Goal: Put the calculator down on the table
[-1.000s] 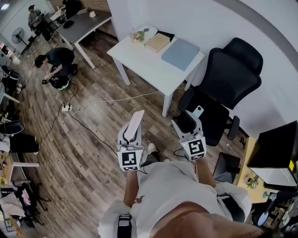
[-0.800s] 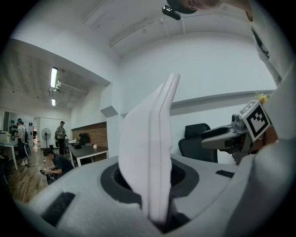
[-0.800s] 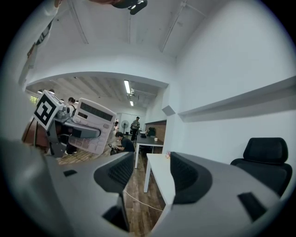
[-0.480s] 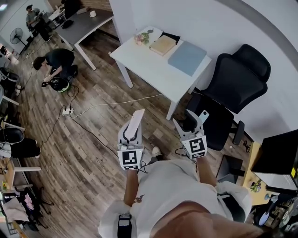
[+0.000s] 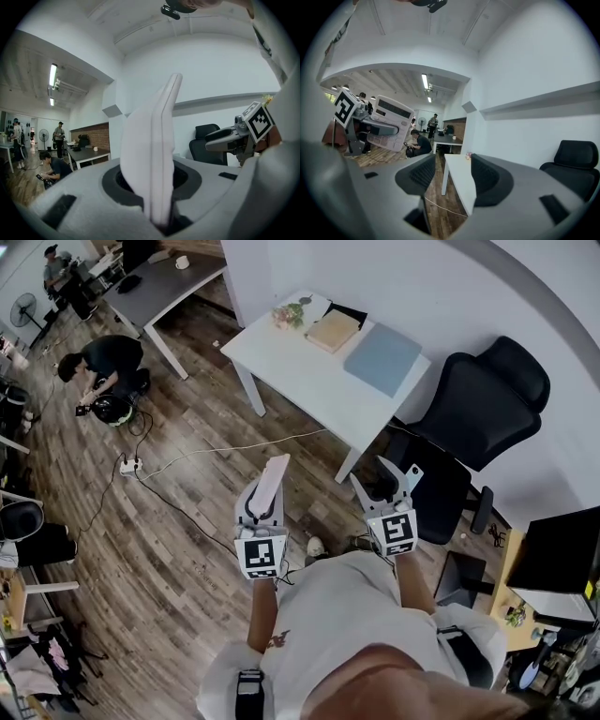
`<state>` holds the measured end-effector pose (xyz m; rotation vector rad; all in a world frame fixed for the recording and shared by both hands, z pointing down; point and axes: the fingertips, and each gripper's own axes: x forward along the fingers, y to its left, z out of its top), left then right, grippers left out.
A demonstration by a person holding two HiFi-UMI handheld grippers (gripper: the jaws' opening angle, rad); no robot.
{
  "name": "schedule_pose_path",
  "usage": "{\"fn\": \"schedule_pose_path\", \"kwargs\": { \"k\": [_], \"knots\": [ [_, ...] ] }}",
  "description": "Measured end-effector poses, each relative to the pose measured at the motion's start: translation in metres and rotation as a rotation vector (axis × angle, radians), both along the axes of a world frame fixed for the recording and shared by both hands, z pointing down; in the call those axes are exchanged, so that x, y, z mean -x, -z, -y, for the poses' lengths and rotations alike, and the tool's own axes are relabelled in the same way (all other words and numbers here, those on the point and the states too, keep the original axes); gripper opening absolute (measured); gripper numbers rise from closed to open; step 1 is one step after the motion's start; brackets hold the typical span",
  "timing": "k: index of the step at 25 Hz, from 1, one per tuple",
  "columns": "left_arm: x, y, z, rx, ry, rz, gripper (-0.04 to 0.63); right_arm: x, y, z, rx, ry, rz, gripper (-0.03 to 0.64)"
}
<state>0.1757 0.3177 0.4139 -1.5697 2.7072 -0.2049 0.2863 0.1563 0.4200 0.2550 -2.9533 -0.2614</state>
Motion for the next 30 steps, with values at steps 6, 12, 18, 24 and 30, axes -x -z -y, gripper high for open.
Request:
{"fn": "schedule_pose_path", "kwargs": {
  "k": [6, 12, 18, 24, 30],
  "knots": [
    [0.021, 0.004, 0.012, -0.003, -0.003, 0.004, 0.109, 0.023, 0.0, 0.008, -0.001, -0.001, -0.01, 0.241],
    [0.046, 0.004, 0.025, -0.004, 0.01, 0.012, 0.109, 0.051, -0.001, 0.023, -0.003, 0.009, -0.008, 0.242],
    [0.079, -0.001, 0.049, 0.003, 0.032, 0.008, 0.109, 0.082, -0.005, 0.053, -0.001, 0.018, -0.01, 0.241],
    [0.111, 0.0, 0.079, 0.017, 0.039, 0.014, 0.109, 0.117, -0.006, 0.085, 0.011, 0.024, -0.001, 0.242],
    [0.14, 0.004, 0.105, 0.019, 0.047, 0.02, 0.109, 0.147, -0.004, 0.112, 0.019, 0.033, 0.005, 0.241]
  ]
}}
